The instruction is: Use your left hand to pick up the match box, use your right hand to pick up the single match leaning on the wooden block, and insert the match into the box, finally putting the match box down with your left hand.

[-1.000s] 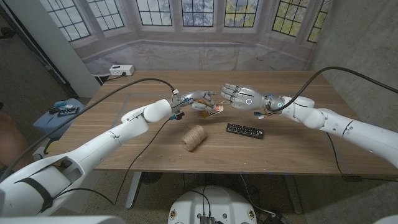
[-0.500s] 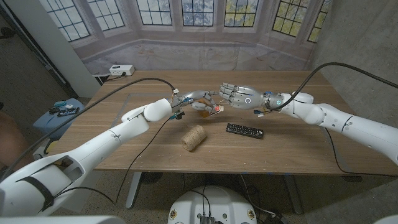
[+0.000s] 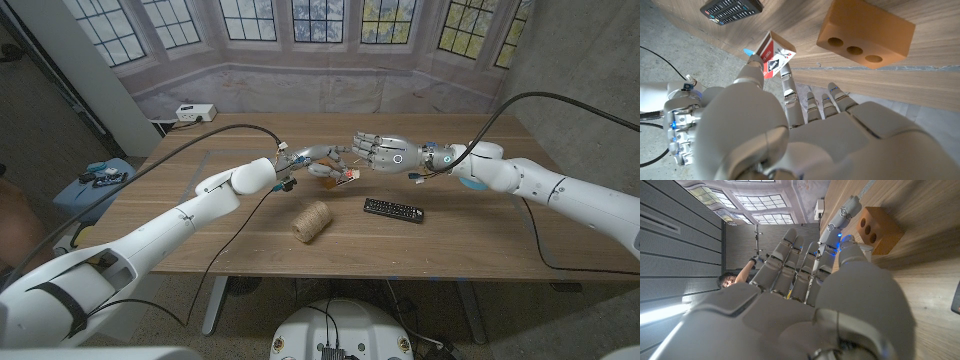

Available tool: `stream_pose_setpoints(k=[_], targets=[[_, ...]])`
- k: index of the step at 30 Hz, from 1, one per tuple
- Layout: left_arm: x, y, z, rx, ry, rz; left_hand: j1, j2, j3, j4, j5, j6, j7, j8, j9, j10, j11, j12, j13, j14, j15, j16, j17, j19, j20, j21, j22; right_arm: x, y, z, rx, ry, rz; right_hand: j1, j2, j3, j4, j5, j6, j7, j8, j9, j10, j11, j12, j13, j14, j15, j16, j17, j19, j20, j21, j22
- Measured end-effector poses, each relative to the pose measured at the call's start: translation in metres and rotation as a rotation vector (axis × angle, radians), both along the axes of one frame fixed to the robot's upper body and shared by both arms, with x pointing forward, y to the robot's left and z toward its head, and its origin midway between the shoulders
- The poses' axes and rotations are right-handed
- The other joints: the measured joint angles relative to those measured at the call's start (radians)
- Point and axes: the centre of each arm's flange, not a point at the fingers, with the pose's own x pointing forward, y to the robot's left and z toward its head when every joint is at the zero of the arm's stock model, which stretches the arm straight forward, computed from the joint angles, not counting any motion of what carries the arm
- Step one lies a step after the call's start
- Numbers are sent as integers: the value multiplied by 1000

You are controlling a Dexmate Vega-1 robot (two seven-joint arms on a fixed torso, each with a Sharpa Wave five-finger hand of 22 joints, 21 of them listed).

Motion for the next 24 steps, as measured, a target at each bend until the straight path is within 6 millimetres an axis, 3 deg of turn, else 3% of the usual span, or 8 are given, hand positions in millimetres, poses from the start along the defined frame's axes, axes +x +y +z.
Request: stream_pose_setpoints(k=[24], targets=[[4, 0, 5, 1, 3, -1, -4, 4, 0, 0, 0, -5, 5, 0, -1, 0, 0, 0, 0, 0, 0, 0, 0, 0, 0, 0, 0, 6, -7, 3, -40, 9, -34, 0, 0, 0, 0, 0, -5, -5, 0, 0, -1, -1, 0, 0, 0, 0, 0, 4, -9, 2, 0, 0]])
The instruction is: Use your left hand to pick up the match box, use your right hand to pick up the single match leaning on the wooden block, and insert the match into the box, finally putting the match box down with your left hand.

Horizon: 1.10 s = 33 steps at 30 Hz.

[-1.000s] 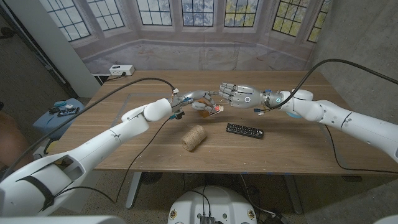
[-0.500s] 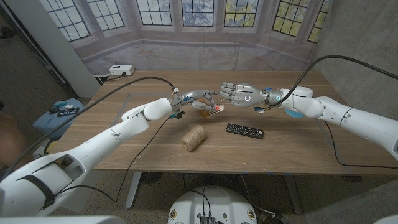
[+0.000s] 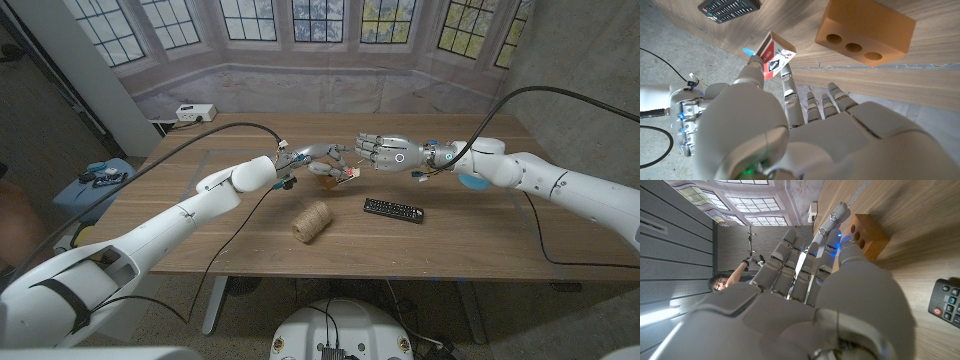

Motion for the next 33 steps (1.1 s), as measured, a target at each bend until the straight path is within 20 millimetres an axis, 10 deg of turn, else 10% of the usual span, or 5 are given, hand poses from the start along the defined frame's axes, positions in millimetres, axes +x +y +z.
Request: stream_pose_setpoints(k=[33], targets=[[5, -4, 4, 14, 2, -11, 0, 0, 0, 0, 0, 0, 0, 0, -3, 0, 0, 0, 0, 0, 0, 0, 0, 0, 0, 0, 0, -7, -6, 10, -69, -14, -54, 5, 5, -6, -6, 0, -2, -9, 0, 0, -9, -9, -4, 0, 0, 0, -8, 1, -7, 3, -8, 0]])
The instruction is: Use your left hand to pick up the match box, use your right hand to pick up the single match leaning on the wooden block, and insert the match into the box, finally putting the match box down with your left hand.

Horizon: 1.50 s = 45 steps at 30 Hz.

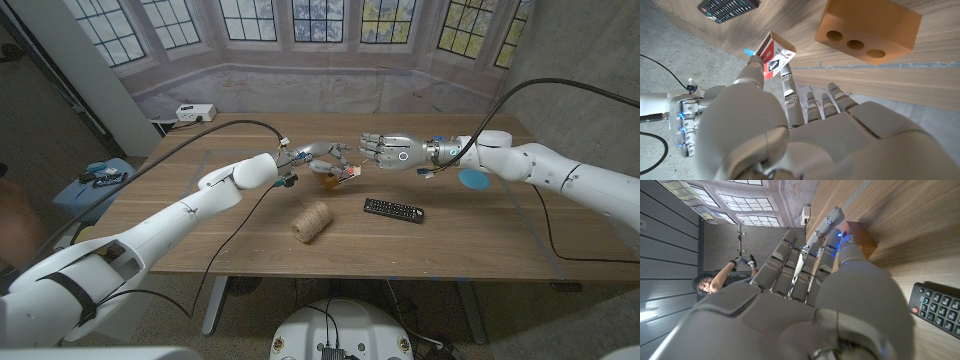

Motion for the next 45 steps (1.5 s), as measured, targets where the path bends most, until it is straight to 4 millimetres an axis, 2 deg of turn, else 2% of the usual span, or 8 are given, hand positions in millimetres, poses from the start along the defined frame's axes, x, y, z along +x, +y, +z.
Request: stream_pose_setpoints(k=[28, 45], targets=[[0, -6, 1, 9, -2, -11, 0, 0, 0, 0, 0, 0, 0, 0, -1, 0, 0, 0, 0, 0, 0, 0, 0, 0, 0, 0, 0, -13, 16, 6, -36, -19, 10, 0, 0, 3, -3, 0, 6, -5, 0, 0, -8, -8, 0, 0, -4, 4, 0, 0, -11, 4, 0, 0], [-2, -9, 2, 13, -5, -17, 0, 0, 0, 0, 0, 0, 0, 0, -1, -4, 4, 0, 0, 0, 0, 0, 0, -4, -4, 0, 0, -10, 22, 4, -38, -4, 15, 0, 0, 3, -3, 0, 6, -5, 0, 0, -10, -18, 0, 0, -4, 3, -8, 0, -11, 4, 0, 0]])
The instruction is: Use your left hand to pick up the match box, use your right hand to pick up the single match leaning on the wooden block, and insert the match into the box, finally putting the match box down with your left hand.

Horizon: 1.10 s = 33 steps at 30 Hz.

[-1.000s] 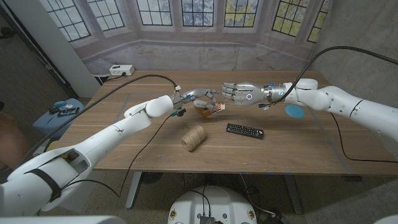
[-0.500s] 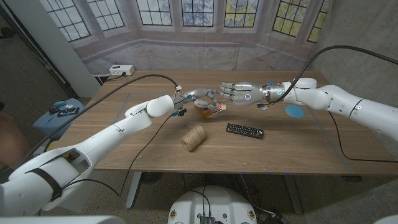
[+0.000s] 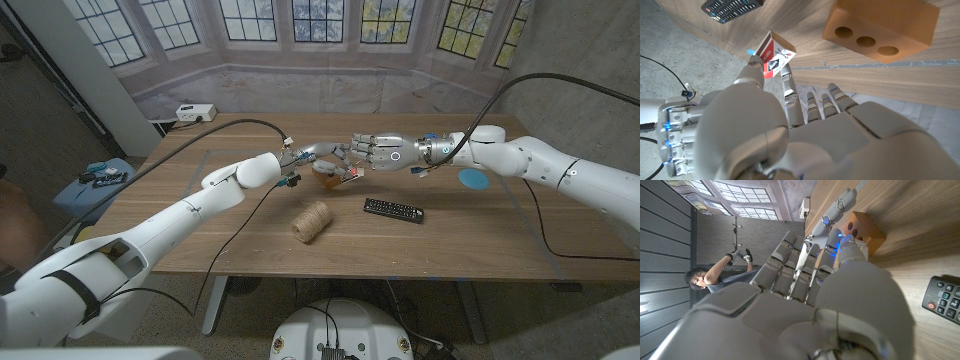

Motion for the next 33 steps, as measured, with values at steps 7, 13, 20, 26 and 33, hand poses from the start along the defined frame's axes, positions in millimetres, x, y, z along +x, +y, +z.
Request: stream_pose_setpoints(k=[7, 13, 20, 26, 33], targets=[[0, 1, 0, -2, 2, 0, 0, 0, 0, 0, 0, 0, 0, 0, 0, 0, 0, 0, 0, 0, 0, 0, 0, 0, 0, 0, 0, 3, 1, -1, -1, 11, 0, 0, 0, 0, 0, 0, -2, -2, 0, 0, 0, 0, 0, 0, 0, 0, 0, 0, 0, 0, 0, 0], [0, 1, 0, -3, 4, 1, 0, 0, 0, 0, 0, 0, 0, 0, 0, 0, 0, 0, 0, 0, 0, 0, 0, 0, 0, 0, 0, 5, 1, -1, 3, 20, -1, 0, 0, 0, 0, 0, -2, -2, 0, 0, 0, 0, 0, 0, 0, 0, 0, 0, 0, 0, 0, 0], [1, 2, -1, -3, 8, 3, 0, 0, 0, 0, 0, 0, 0, 0, 0, 0, 0, 0, 0, 0, 0, 0, 0, 0, 0, 0, 0, 6, 0, -2, 8, 28, -3, 0, 0, 0, 0, 0, -2, -2, 0, 0, 0, 0, 0, 0, 0, 0, 0, 0, 0, 0, 0, 0], [2, 3, 0, -2, 10, 5, 0, 0, 0, 0, 0, -2, -2, 0, 0, 0, 0, 0, 0, 0, 0, 0, 0, 0, 0, 0, 0, 8, -2, -3, 15, 36, -7, 0, 0, 0, 0, 0, -2, -2, 0, 0, 0, 0, 0, 0, 0, 0, 0, 0, 0, 0, 0, 0], [4, 3, 1, -2, 11, 5, 0, 0, 0, 0, 0, -5, -5, 0, 0, 0, 0, 0, 0, 0, 0, 0, 0, 0, 0, 0, 0, 10, -3, -6, 20, 47, -8, 0, 0, 0, 0, 0, -8, -7, 0, 0, 0, 0, 0, 0, 0, 0, 0, 0, 0, 0, 0, 0]])
